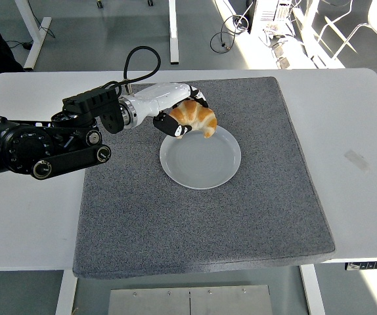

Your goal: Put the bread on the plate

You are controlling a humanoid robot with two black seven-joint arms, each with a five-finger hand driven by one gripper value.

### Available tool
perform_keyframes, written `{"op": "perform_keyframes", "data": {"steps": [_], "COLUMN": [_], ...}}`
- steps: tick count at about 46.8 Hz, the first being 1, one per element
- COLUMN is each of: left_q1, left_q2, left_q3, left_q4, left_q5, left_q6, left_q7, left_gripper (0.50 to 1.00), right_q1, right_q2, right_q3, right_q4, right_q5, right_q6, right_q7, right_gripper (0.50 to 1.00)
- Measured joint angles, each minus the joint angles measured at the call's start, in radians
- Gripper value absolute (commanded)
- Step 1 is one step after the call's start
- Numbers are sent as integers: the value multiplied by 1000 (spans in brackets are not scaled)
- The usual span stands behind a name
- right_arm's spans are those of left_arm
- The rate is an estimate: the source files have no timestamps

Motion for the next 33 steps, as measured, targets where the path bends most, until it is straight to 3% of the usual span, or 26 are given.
{"op": "perform_keyframes", "data": {"steps": [10,33], "left_q1": [56,96], "left_q2": [-76,-100], "left_q3": [3,40], "left_q4": [82,98], "left_q5": [34,35], "left_q6": [-2,-2], "left_q7": [-1,0], "left_gripper": [500,500], "right_q1": [0,0], "right_q2": [0,0], "right_q3": [0,0], "right_q4": [0,0], "right_q5": [0,0], "right_q6": [0,0], "right_q7": [0,0], "right_gripper": [1000,1000]}}
